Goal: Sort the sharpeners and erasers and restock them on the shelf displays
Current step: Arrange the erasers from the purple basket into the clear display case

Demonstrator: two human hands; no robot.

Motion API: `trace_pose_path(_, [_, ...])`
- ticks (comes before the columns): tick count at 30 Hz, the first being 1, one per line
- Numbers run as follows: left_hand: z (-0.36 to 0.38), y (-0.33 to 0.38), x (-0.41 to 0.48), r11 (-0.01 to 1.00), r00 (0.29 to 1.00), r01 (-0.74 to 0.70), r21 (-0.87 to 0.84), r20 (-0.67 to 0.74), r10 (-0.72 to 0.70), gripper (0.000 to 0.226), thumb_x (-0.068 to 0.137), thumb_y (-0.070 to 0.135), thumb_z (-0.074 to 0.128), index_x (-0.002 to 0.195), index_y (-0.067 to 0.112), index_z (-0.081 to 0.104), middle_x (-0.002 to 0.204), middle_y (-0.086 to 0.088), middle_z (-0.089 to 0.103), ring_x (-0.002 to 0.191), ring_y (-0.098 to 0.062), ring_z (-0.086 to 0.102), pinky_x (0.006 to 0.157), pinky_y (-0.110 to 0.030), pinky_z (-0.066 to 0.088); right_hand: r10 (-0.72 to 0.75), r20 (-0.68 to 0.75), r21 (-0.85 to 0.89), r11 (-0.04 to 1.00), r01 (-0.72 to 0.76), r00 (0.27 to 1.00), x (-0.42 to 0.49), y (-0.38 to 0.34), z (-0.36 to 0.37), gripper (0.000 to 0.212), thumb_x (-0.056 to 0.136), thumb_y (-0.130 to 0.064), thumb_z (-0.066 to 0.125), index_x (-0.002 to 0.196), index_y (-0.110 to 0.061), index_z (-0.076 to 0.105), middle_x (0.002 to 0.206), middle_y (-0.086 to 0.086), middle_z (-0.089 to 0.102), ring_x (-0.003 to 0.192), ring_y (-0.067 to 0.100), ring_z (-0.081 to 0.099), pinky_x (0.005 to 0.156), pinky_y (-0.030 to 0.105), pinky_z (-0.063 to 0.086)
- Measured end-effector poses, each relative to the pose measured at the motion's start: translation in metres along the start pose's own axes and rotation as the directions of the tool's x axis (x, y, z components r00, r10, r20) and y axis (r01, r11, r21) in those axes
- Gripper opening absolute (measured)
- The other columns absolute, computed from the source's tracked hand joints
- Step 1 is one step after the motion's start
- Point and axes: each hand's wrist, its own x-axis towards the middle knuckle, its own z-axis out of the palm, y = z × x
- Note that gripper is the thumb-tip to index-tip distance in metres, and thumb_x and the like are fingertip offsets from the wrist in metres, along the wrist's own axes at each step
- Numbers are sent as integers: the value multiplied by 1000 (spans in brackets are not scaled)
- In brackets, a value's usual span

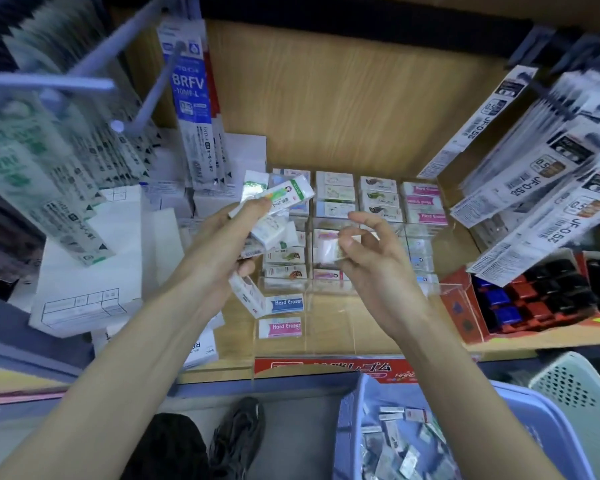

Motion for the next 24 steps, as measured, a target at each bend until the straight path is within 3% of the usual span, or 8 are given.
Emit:
trace_pose_path(6, [9, -1, -4, 998, 997, -58, -25, 42, 59, 14, 89, 33, 60, 93, 21, 66, 57, 11, 60, 43, -2, 39, 34, -16, 22, -112, -112, -86, 991, 102, 987, -24, 0, 0, 9, 83, -5, 65, 81, -13, 66, 83, -8, 67, 82, 5, 66, 69, 17, 52])
trace_pose_path(8, [12, -2, -5, 997, 995, -74, -12, 62, 75, 15, 89, 34, 59, 97, 22, 64, 58, 13, 61, 42, -1, 42, 35, -16, 22, -112, -106, -91, 991, 102, 988, -28, 2, -2, 12, 79, -7, 67, 86, -17, 69, 88, -10, 72, 87, 9, 67, 79, 20, 52])
trace_pose_path(11, [17, -3, -6, 993, 992, -117, 10, 58, 117, 12, 89, 33, 60, 93, 23, 63, 56, 15, 59, 41, 1, 43, 37, -15, 23, -127, -76, -150, 982, 114, 989, -33, 1, -5, 29, 79, 2, 67, 99, -20, 69, 105, 6, 71, 81, 26, 65, 87, 24, 50])
trace_pose_path(14, [24, -2, -9, 973, 974, -222, 58, 47, 219, 7, 89, 30, 60, 93, 25, 64, 60, 14, 65, 43, 3, 50, 35, -11, 30, -162, -43, -179, 972, 152, 986, -36, 1, -8, 36, 79, 6, 65, 102, -21, 65, 102, -20, 70, 73, 4, 64, 77, 14, 49])
trace_pose_path(16, [27, -2, -10, 955, 958, -288, 74, 33, 286, 2, 88, 27, 62, 89, 26, 64, 66, 13, 69, 52, 2, 59, 39, -9, 34, -196, -40, -213, 960, 183, 980, -37, 1, -10, 36, 79, 6, 67, 102, -21, 64, 99, -25, 68, 67, -1, 61, 74, 13, 49])
trace_pose_path(20, [29, -2, -9, 922, 926, -376, 95, 2, 378, 6, 89, 22, 62, 84, 26, 63, 66, 15, 68, 55, 3, 59, 42, -8, 36, -260, -58, -297, 926, 232, 964, -41, 3, -14, 31, 71, -11, 75, 97, -24, 64, 100, -19, 67, 95, 7, 65, 84, 26, 52])
trace_pose_path(22, [28, -2, -9, 911, 916, -400, 103, 3, 402, 7, 89, 22, 62, 84, 27, 63, 67, 17, 68, 59, 3, 61, 44, -8, 37, -260, -71, -341, 914, 222, 963, -43, 4, -14, 30, 70, -16, 76, 96, -27, 66, 104, -12, 68, 90, 16, 64, 78, 26, 52])
trace_pose_path(24, [27, -3, -9, 907, 912, -408, 108, 8, 409, 6, 89, 24, 62, 85, 28, 63, 70, 18, 69, 63, 2, 62, 46, -9, 38, -261, -91, -356, 910, 213, 961, -44, 7, -16, 30, 74, -7, 75, 95, -26, 65, 106, -9, 65, 75, 15, 59, 63, 17, 50])
